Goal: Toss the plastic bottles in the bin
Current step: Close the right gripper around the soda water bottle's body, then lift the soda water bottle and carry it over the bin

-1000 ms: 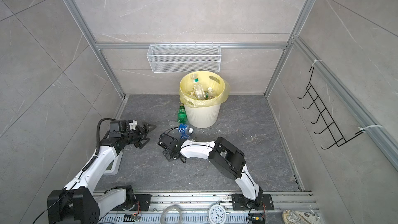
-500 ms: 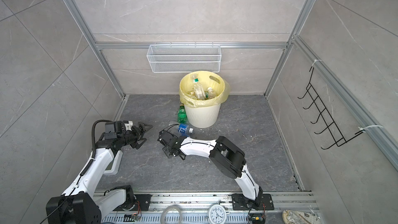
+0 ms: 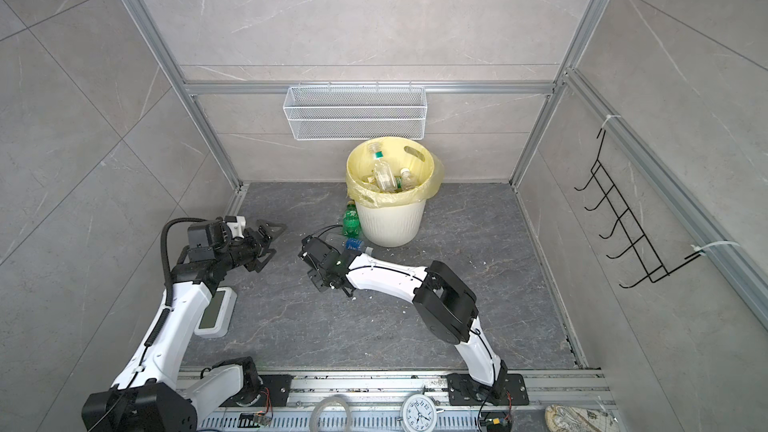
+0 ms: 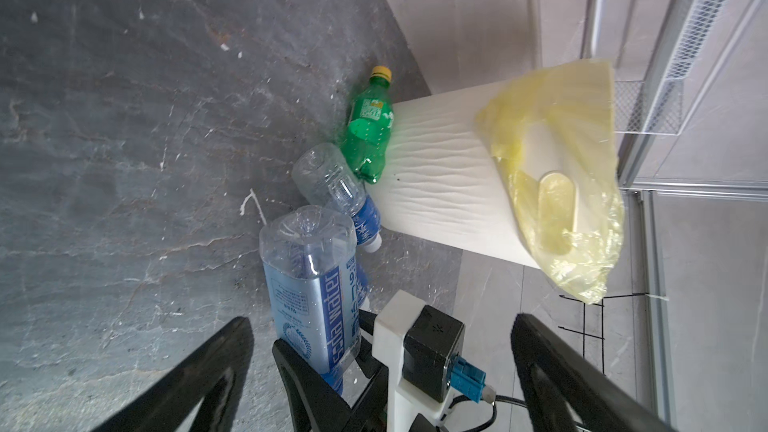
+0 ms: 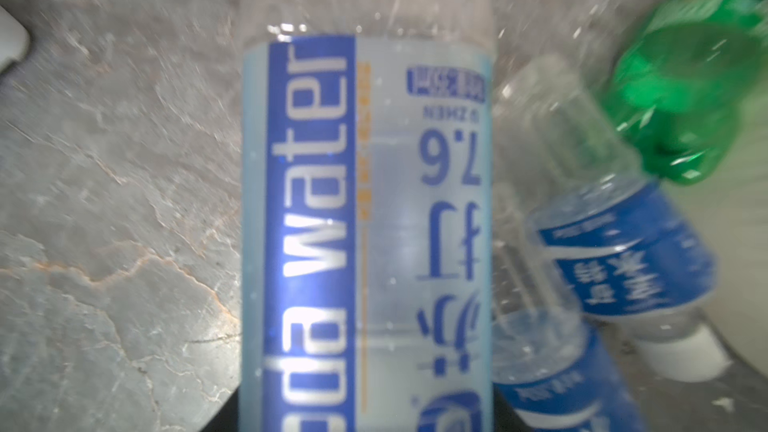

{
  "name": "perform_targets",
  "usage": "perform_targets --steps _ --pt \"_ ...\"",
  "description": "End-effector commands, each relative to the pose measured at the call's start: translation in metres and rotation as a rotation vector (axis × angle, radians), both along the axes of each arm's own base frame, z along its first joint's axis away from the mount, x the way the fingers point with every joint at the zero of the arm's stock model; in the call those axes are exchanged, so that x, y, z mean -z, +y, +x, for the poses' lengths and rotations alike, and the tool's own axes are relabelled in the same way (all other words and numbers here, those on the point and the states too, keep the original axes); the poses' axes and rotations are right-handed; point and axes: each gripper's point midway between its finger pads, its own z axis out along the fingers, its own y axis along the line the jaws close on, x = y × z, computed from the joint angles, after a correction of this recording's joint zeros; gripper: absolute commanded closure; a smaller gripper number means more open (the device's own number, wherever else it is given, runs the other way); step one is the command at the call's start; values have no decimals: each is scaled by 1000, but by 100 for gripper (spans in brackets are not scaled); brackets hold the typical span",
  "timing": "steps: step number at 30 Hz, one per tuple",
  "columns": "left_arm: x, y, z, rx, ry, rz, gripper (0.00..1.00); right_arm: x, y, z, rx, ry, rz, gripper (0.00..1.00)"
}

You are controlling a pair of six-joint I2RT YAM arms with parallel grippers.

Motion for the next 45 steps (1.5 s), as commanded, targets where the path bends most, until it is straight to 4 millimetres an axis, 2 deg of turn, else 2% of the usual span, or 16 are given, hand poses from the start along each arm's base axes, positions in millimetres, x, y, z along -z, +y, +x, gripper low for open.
perform_targets --steps 1,7,12,18,27,34,40,43,45 --pt "-33 -2 3 15 -104 -7 0 -44 -6 11 15 -59 32 45" --pt "-54 -5 14 16 -153 -51 0 -79 -9 24 41 -103 87 44" --pt "-66 -12 17 41 -180 -54 0 -121 -19 37 65 -154 141 45" --pt "-87 -41 19 125 -243 -20 0 -168 -43 54 111 -210 197 45" --pt "-116 -109 22 288 -341 49 0 -237 -103 79 226 -300 282 45" --pt "-147 -162 21 420 -438 83 0 -322 -172 85 358 -467 324 45" --pt "-172 -194 15 497 -528 94 0 -398 -220 71 427 -630 386 45" --pt "-177 -204 12 522 -551 83 0 -413 -235 73 456 -670 396 45" --pt "-176 -208 11 532 -555 78 0 -407 -240 86 483 -660 383 44"
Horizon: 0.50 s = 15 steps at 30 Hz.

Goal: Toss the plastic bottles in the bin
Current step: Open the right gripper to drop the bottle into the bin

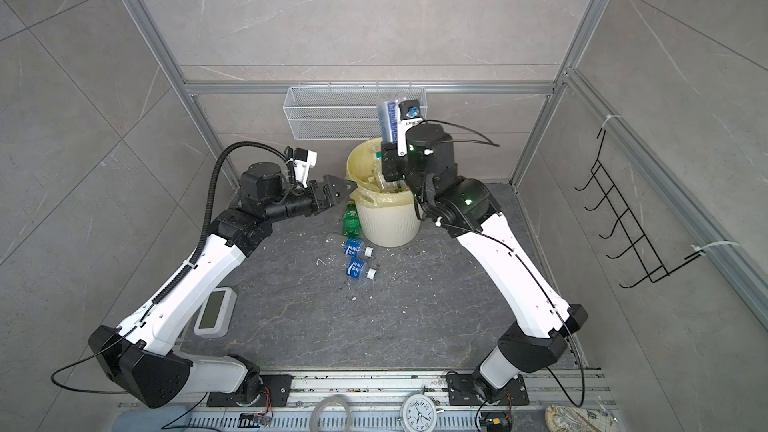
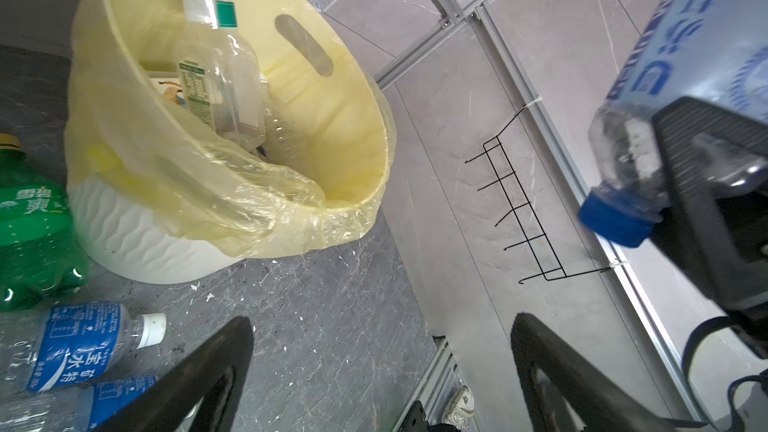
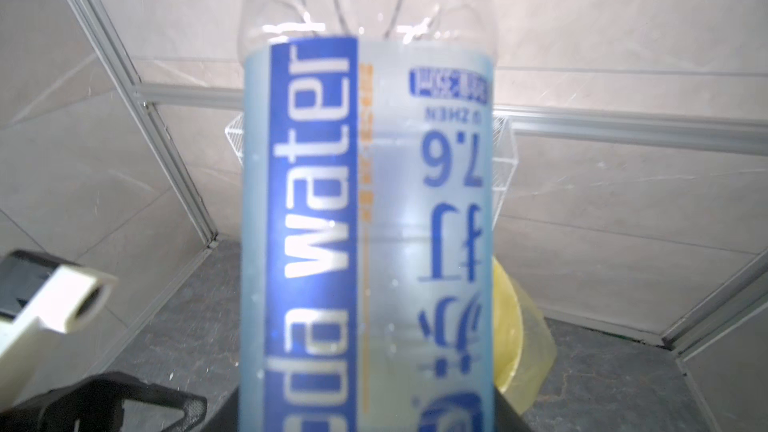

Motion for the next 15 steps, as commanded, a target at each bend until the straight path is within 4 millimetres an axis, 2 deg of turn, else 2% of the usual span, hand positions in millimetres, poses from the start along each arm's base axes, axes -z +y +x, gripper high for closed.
perform_targets --steps 1,5,7,9,12,15 --pt "-20 -6 1 18 -98 -11 0 11 -11 23 58 23 -25 44" --pt "-7 -9 5 14 -54 -7 0 69 -19 81 95 180 -4 39" --pt "1 -10 4 22 -35 2 0 93 -22 102 111 263 3 26" --pt "8 -7 1 20 -23 19 0 96 -20 108 115 275 -3 13" --pt "18 -2 -1 0 -9 45 0 92 -14 110 93 269 11 3" --pt "27 -2 -2 1 8 56 0 94 -14 108 87 282 21 1"
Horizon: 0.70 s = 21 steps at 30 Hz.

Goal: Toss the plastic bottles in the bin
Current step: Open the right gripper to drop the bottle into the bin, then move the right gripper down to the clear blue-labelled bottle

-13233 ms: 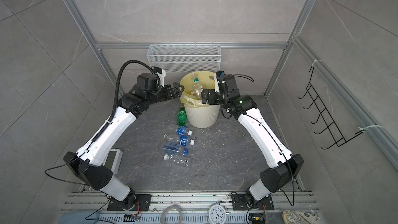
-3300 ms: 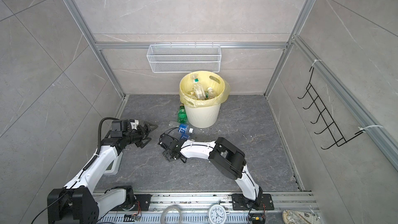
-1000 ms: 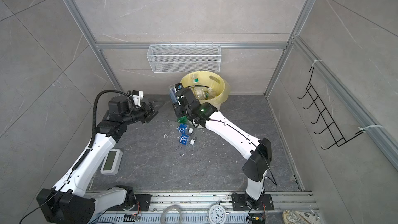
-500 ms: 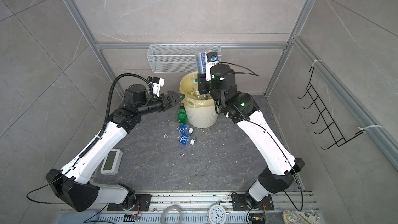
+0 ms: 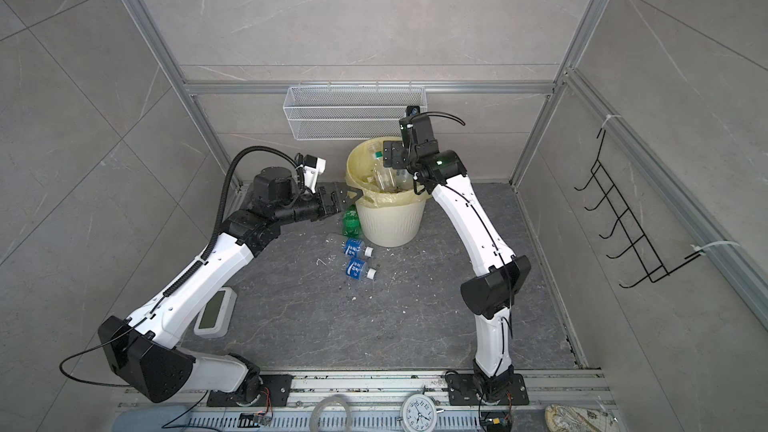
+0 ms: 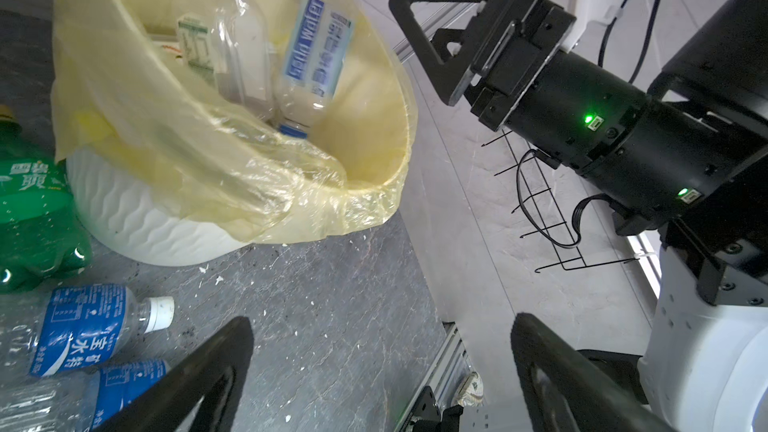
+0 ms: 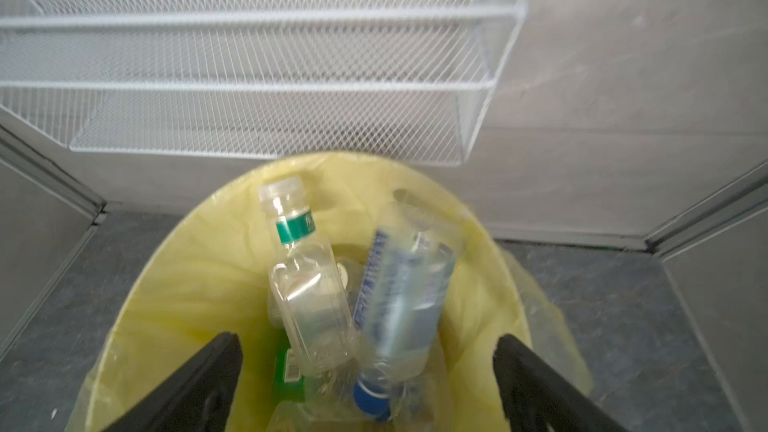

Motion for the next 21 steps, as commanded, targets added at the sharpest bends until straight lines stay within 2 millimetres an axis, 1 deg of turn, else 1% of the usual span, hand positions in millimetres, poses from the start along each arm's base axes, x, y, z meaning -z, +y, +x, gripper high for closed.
perform_targets --steps 1,4,6,9,14,17,21 --pt "-10 4 -5 -6 -57 6 0 -48 -1 -21 -19 -72 82 0" --pt "-3 6 -5 -16 -41 13 0 -46 -4 -26 -18 -65 84 0" --pt "2 6 -4 -21 -30 16 0 -48 -6 -31 -18 -72 88 0" --pt "4 7 -4 -30 -20 15 0 -49 -9 -38 -24 -72 90 0" --pt "13 11 -3 -59 12 33 0 -50 -9 -55 -52 -70 96 1" --pt "23 18 -3 -93 41 54 0 -42 -6 -66 -70 -61 89 0" --pt "41 27 -5 -129 83 93 0 -24 4 -83 -105 -40 49 1"
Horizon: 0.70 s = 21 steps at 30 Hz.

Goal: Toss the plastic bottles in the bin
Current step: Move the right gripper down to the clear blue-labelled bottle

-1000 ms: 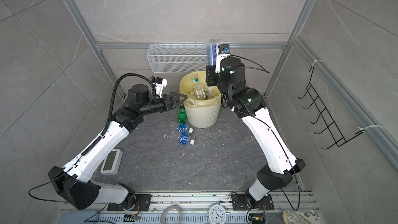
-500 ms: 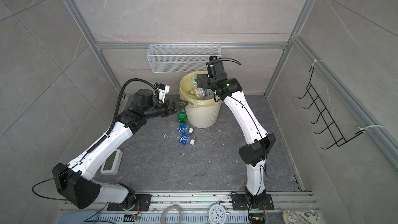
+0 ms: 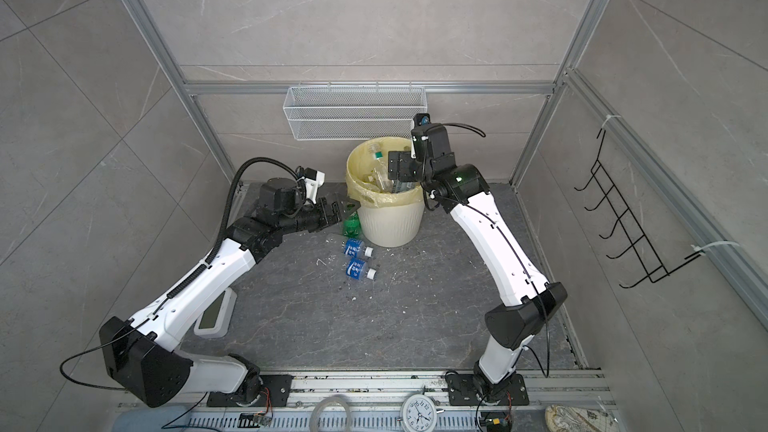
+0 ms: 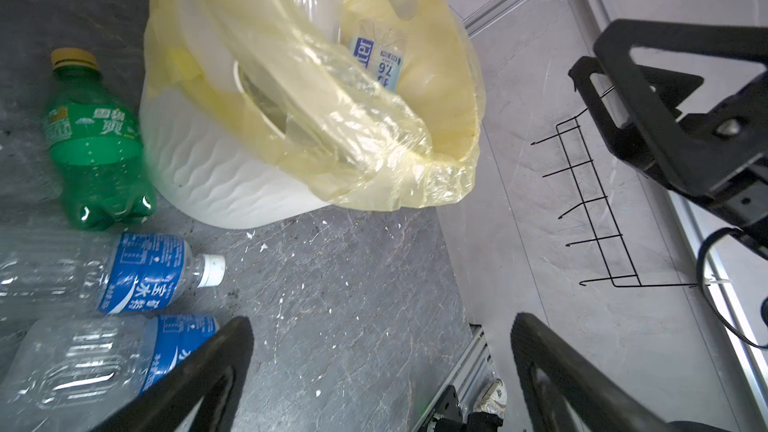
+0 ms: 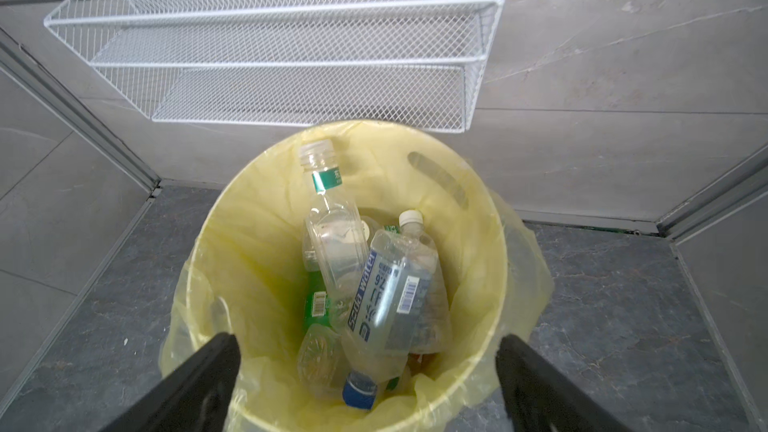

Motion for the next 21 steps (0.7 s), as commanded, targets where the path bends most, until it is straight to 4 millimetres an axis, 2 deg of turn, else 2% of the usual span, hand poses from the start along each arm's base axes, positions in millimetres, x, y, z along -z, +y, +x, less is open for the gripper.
perform_targets --steps 1,10,14,21 --pt "3 13 -7 -48 19 15 0 0 14 -19 -47 -27 -8 0" --pt "45 33 -17 -87 125 60 0 52 49 -66 -162 2 -127 0" --pt "68 42 -24 -100 176 82 0 78 62 -82 -203 43 -119 0" --pt "89 63 -26 -144 239 81 0 130 81 -104 -259 115 -118 0"
